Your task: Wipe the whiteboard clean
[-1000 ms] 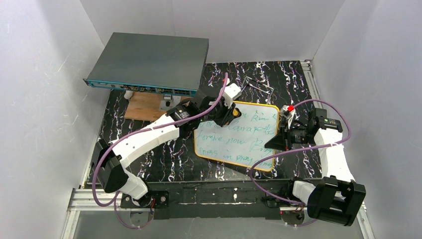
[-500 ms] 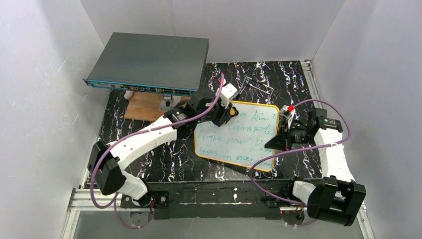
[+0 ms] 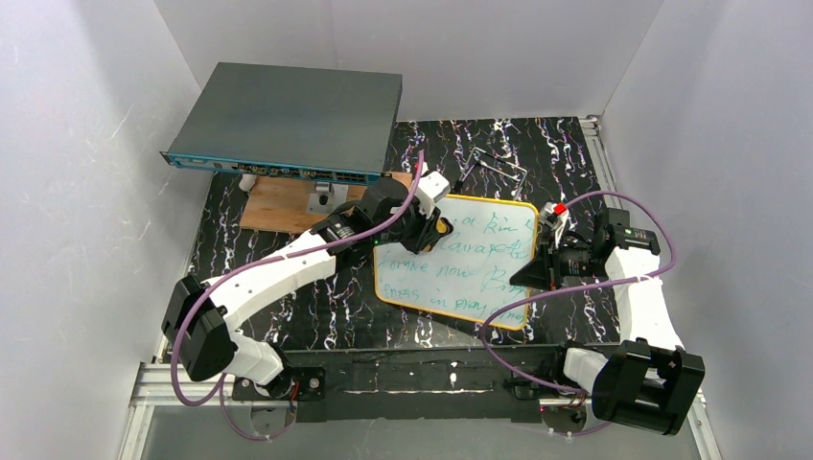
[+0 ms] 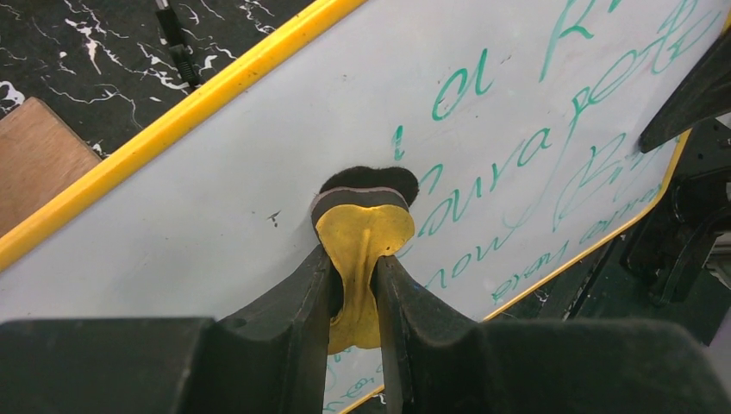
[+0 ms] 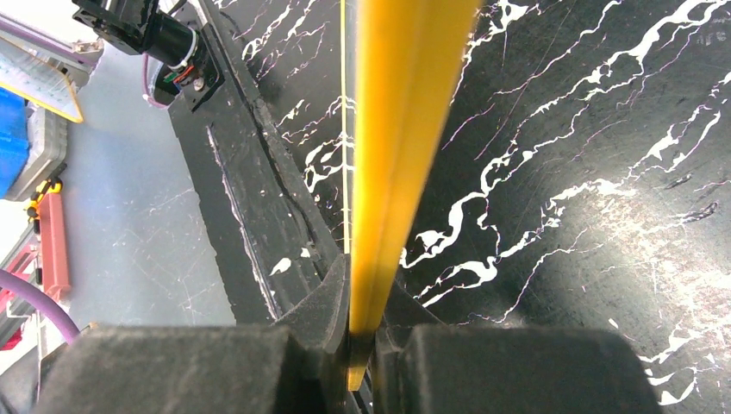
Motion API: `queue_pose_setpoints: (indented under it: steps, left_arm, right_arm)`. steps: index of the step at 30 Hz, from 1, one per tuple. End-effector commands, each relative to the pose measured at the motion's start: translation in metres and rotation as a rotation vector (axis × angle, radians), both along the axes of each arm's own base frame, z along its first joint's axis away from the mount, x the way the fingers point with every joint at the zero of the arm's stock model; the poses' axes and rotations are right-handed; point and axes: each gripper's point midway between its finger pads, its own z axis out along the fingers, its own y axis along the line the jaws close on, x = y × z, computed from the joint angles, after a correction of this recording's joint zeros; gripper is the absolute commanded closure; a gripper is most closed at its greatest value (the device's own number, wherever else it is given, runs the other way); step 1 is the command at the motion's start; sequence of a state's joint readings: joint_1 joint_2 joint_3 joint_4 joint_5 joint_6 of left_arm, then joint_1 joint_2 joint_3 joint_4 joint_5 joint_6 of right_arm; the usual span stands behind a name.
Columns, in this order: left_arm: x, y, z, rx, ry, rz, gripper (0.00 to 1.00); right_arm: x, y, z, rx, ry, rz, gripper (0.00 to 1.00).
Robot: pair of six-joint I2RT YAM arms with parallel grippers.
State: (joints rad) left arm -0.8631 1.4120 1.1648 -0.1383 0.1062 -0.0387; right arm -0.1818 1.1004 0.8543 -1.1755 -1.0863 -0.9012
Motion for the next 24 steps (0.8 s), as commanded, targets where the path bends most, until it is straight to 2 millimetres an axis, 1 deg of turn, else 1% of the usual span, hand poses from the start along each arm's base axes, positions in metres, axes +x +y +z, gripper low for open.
queue_pose_setpoints:
  steps: [1, 4, 12, 24]
  left_arm:
    - [-0.02, -0.005, -0.011, 0.01, 0.051, -0.059, 1.0]
    - [-0.022, -0.01, -0.013, 0.009, 0.055, -0.07, 1.0]
    - [-0.016, -0.02, 0.0, -0.002, 0.027, -0.085, 1.0]
    - [0.022, -0.024, 0.035, 0.004, -0.069, 0.008, 1.0]
  right_arm:
    - [0.008, -0.017, -0.02, -0.179, -0.145, 0.061, 0.99]
    - [0.008, -0.017, -0.02, -0.18, -0.146, 0.06, 0.99]
    - [0.008, -0.018, -0.02, -0.181, -0.146, 0.061, 0.99]
    - [0.008, -0.018, -0.02, -0.184, -0.149, 0.06, 0.99]
